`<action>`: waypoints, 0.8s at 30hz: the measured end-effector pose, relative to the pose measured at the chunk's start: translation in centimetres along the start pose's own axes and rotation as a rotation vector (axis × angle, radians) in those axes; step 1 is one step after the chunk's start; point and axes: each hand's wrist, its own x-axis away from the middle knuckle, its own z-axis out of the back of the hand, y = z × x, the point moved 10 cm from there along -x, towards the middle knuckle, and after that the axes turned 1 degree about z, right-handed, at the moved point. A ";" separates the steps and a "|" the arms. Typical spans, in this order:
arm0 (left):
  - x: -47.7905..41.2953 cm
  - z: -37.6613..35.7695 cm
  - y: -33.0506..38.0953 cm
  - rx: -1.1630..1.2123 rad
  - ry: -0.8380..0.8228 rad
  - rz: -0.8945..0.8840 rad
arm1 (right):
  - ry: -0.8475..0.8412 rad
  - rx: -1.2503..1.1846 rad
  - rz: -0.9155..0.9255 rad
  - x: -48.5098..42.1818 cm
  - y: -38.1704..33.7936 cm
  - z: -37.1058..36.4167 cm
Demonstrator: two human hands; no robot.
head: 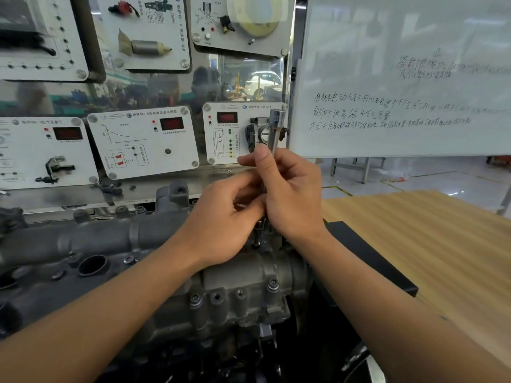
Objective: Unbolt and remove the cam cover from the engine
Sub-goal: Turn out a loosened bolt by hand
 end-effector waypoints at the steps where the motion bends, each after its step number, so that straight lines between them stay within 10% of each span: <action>1: 0.0 0.0 0.2 0.034 -0.011 -0.009 | -0.035 0.026 0.004 0.1 -0.1 -0.4; 14: -0.2 1.9 -0.4 -0.009 0.163 0.005 | -0.055 0.037 0.011 0.6 -0.3 -1.0; 24: 0.0 0.5 -0.5 -0.019 -0.047 0.067 | -0.151 -0.005 -0.070 0.7 0.5 -1.8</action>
